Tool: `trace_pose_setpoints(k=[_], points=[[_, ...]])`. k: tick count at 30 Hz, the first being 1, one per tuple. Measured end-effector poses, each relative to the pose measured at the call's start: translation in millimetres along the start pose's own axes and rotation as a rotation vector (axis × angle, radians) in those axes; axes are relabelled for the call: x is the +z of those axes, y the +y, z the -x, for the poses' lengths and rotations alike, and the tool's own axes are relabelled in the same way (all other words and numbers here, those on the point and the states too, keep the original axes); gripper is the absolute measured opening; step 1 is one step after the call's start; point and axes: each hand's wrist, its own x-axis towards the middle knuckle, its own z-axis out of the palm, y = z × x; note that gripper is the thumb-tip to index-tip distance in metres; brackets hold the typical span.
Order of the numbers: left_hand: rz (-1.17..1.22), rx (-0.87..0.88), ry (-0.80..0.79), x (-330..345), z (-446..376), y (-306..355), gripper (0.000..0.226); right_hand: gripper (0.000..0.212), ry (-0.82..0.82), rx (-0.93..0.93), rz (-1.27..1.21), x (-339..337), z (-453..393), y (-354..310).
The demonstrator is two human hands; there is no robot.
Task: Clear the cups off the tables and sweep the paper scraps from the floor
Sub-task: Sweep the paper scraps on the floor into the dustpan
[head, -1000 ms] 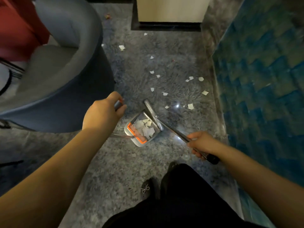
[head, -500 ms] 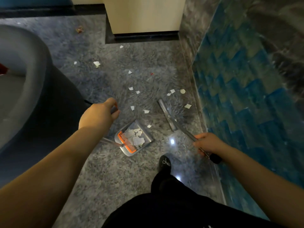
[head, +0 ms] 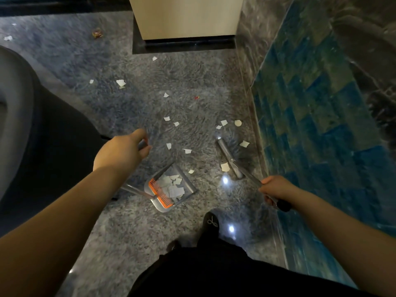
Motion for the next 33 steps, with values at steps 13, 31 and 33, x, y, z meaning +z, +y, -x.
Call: trace_pose_setpoints(k=[13,31,33], points=[[0.047,0.007,0.029,2,10,-41,0.017,0.011,-0.218,-0.101,0.179,63,17,-50],[0.096,0.019,0.006,1,49,-65,0.02,0.023,-0.236,-0.08,0.012,120,81,-65],[0.087,0.036,0.0,-4,53,-69,0.018,0.031,-0.193,-0.091,0.017,120,80,-65]])
